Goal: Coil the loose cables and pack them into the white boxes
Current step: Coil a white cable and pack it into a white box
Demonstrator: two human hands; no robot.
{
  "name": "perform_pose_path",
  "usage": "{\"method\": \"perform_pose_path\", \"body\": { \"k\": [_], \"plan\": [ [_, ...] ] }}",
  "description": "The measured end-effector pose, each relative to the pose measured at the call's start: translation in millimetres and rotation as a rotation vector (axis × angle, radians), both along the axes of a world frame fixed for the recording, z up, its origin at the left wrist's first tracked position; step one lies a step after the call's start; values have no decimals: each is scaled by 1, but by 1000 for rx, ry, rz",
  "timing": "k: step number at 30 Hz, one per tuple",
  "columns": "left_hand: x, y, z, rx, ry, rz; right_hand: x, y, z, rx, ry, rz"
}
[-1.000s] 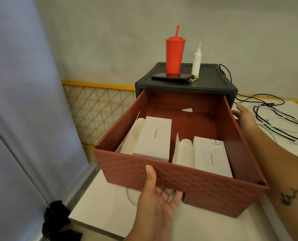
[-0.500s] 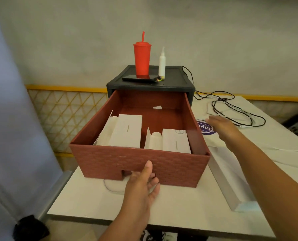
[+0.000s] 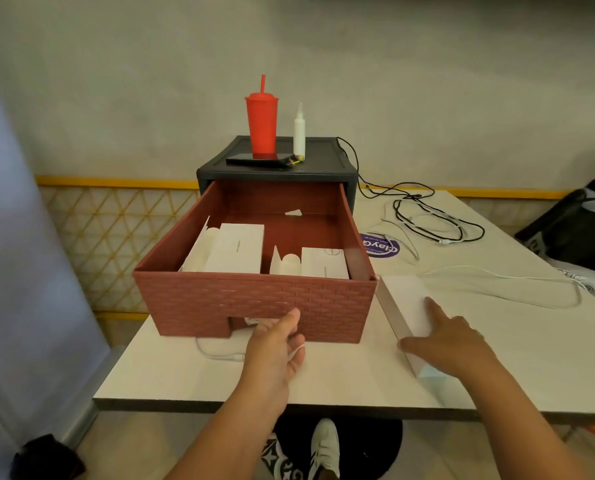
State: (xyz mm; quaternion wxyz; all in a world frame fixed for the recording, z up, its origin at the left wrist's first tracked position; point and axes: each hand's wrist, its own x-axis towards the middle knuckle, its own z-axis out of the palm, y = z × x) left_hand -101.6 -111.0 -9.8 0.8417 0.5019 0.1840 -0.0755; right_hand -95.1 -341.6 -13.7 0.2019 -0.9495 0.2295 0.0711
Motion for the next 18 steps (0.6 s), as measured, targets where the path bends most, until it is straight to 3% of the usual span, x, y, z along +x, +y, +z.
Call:
{"method": "perform_pose_path", "body": {
  "k": [6,12,15,18],
  "plan": [
    [-10,-3,4,50,10,-63,-10,-5,13,131,-57,-36],
    [-20,-9,17,107,-17,-166,-31,-12,37,689,-271,-53],
    [-27,-19,33,150,-95,-320,-38,-9,48,846,-349,-2],
    [-29,-32,55,186,-188,-507,-41,1,68,866,-426,77]
  ]
}}
